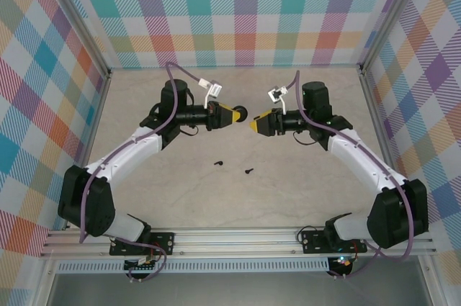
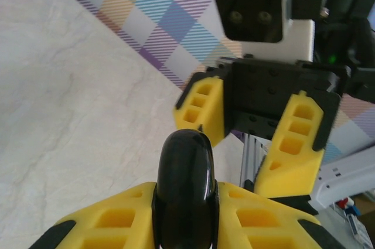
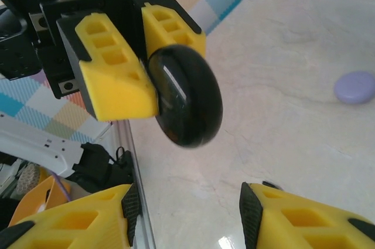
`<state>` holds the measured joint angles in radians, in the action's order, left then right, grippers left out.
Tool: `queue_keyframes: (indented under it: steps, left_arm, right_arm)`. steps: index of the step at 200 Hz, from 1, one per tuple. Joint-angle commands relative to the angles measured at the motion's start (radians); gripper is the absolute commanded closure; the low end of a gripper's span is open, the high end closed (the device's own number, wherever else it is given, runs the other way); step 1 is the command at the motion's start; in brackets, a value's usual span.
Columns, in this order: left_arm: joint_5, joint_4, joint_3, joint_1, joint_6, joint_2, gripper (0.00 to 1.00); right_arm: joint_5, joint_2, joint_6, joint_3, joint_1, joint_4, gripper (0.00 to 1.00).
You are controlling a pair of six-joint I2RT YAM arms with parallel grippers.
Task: Insert wireless bluetooth earbuds into charging case
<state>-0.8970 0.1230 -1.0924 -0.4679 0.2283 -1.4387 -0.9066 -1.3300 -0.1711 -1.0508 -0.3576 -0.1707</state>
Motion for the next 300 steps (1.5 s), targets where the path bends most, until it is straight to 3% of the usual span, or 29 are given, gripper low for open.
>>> queue_keyframes:
  steps: [1,144,190,220,265,300]
  left_arm:
    - [-0.039,-0.016,-0.029,-0.028,-0.066,0.048,0.74]
    - [-0.039,-0.092,-0.081,-0.077,-0.108,0.074,0.74]
    - [-0.026,-0.1,-0.083,-0.081,-0.107,0.069,0.74]
    - [0.001,-0.13,-0.092,-0.081,-0.11,0.061,0.74]
    - [0.05,-0.186,-0.098,-0.078,-0.115,0.055,0.57]
    - [0.015,-0.183,-0.095,-0.075,-0.105,0.049,0.54]
  right_arm:
    - [-0.114,0.006,0.054,-0.055,-0.001,-0.022,0.49]
    - [-0.22,-0.009,0.156,-0.149,-0.046,-0.098,0.59]
    - [-0.224,-0.016,0.161,-0.164,-0.058,-0.106,0.66]
    - [-0.204,-0.017,0.166,-0.172,-0.06,-0.118,0.76]
    - [-0.128,0.016,0.161,-0.164,-0.06,-0.115,0.78]
    - [-0.115,0.023,0.148,-0.168,-0.058,-0.107,0.78]
